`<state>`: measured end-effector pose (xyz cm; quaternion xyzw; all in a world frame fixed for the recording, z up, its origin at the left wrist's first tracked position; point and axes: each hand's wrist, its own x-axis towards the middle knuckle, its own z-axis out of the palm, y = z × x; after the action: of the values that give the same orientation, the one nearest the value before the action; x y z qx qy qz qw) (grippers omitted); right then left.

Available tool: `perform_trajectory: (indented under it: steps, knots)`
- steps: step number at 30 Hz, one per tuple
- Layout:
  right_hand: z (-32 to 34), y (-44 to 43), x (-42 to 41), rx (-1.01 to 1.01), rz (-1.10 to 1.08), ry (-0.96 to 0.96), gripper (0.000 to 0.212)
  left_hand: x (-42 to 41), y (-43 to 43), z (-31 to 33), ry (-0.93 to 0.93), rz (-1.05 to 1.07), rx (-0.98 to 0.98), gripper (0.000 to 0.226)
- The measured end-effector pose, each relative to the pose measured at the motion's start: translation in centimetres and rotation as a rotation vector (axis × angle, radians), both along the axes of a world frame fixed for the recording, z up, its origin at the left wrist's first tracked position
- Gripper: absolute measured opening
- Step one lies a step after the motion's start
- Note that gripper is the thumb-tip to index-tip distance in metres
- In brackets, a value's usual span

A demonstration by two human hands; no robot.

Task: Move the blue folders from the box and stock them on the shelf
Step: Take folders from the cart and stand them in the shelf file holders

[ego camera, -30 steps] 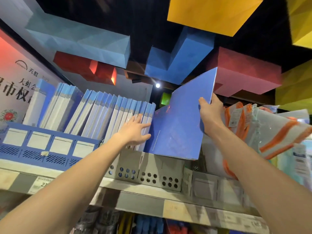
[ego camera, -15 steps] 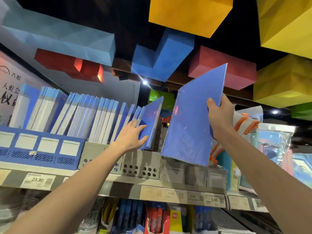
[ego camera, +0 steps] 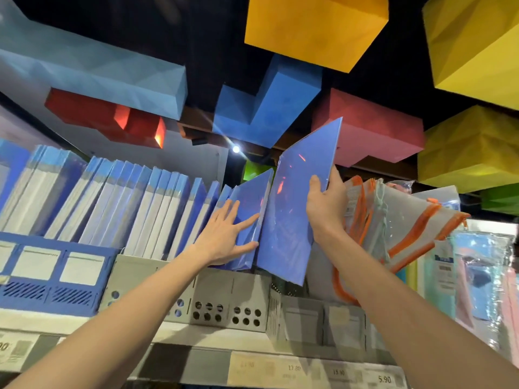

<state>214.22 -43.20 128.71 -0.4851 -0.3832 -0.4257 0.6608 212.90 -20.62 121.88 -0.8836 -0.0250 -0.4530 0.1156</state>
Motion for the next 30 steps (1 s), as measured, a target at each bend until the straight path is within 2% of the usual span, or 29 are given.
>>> perform_trajectory:
  steps: [5, 8, 11, 14, 17, 19, 22, 26, 30]
  knots:
    - [0.5, 3.9, 2.8, 0.002, 0.005, 0.008, 0.04, 0.1, 3.4, 2.1, 0.035, 0.077, 0.289, 0.073]
    - [0.7, 6.0, 3.9, 0.009, -0.001, 0.0, 0.042, -0.6, 6.0, 2.8, 0.057, 0.131, 0.368, 0.073]
    - [0.5, 7.6, 4.9, 0.003, -0.008, -0.037, 0.04, -0.8, 7.5, 2.6, -0.005, 0.01, 0.372, 0.074]
    - [0.2, 9.3, 5.8, 0.005, -0.053, -0.067, 0.041, -0.3, 7.5, 1.8, -0.11, -0.089, 0.389, 0.052]
    - [-0.3, 10.8, 6.6, -0.016, -0.073, -0.068, 0.045, 0.6, 7.3, 1.6, -0.24, -0.052, 0.379, 0.039]
    - [-0.5, 11.5, 7.3, -0.038, -0.067, -0.076, 0.046, 1.1, 7.7, 1.7, -0.261, -0.035, 0.366, 0.045]
    - [-0.7, 12.4, 8.3, -0.071, -0.098, -0.073, 0.048, 0.9, 8.7, 1.3, -0.254, -0.052, 0.31, 0.07]
    - [-1.2, 13.0, 9.5, -0.069, -0.16, -0.091, 0.046, 0.4, 9.4, 0.9, -0.3, -0.031, 0.269, 0.061]
    - [-1.2, 13.3, 9.8, -0.078, -0.207, -0.11, 0.042, 0.2, 9.3, 0.5, -0.304, -0.012, 0.24, 0.061]
